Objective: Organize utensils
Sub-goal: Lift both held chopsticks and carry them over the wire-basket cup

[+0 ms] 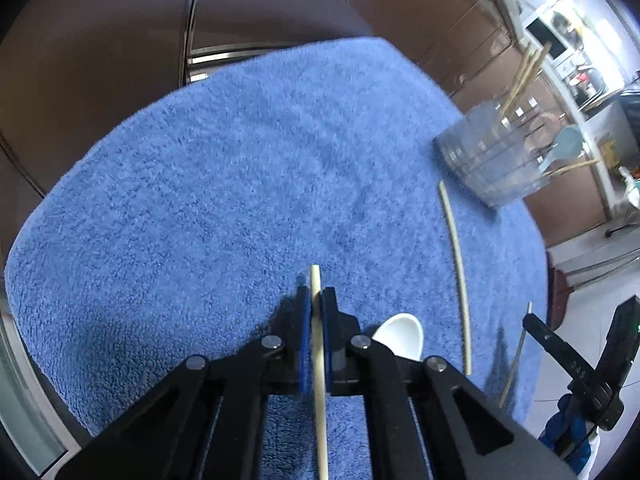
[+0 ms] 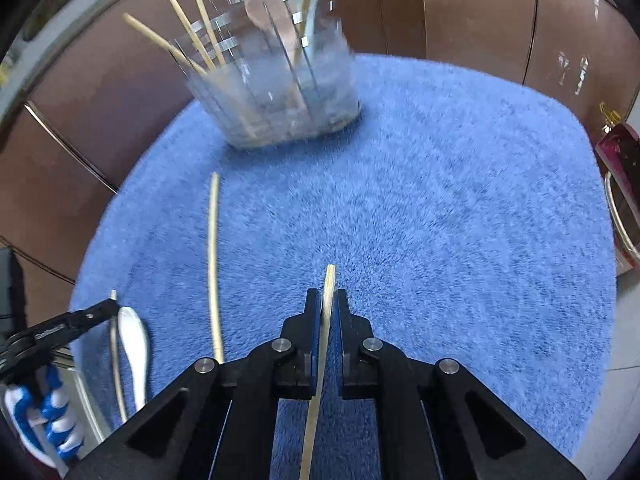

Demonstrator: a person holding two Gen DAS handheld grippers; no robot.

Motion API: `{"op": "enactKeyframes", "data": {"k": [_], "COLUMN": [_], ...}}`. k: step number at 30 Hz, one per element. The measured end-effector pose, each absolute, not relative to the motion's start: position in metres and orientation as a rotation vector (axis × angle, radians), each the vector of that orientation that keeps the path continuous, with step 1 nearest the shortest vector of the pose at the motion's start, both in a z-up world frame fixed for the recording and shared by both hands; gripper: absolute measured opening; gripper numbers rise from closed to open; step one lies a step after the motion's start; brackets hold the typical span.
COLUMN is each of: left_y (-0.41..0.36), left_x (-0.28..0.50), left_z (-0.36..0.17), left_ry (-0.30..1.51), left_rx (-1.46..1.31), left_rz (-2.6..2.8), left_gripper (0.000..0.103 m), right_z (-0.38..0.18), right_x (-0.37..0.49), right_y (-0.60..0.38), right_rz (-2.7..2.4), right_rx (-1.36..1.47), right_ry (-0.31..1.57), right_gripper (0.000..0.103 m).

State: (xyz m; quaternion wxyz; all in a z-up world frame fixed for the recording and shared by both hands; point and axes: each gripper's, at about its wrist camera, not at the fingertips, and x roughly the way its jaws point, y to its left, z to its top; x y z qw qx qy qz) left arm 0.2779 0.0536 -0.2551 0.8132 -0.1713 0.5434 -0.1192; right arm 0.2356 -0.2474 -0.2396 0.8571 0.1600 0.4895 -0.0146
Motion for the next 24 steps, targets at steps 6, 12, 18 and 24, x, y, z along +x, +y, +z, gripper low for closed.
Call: {"op": "enactKeyframes", "data": {"k": [6,12,18,24], "left_y": [0.059,0.071,0.078,0.083], "left_x": [0.258,0.241,0.222,0.204], "left_z": [-0.232,-0.208,-0.184,-0.162], "left_ry": [1.066,0.995,0.916,0.840], "left_rx": [-0.373,-0.376,-0.369,-0.390], "left_rz": [-0.265,-0.245,-0.201,-0.188], "left_gripper": [0.004,0.004,0.004,0.004], "right_z": [-0.205,-0.183,-0.170,-0.158], "right_x": [0.203,0.177,0.152,0.129], "right_y": [-0.250,-0.246,-0.245,-0.245], "right_rz": [0.014,0.038,0.043,0.051], "right_rx": [0.308,0.306,0.316,0.330], "right_ry": [0.901,0.811,0.749,0.701], "right_gripper": [0.006,0.006,0.005,0.005]}}
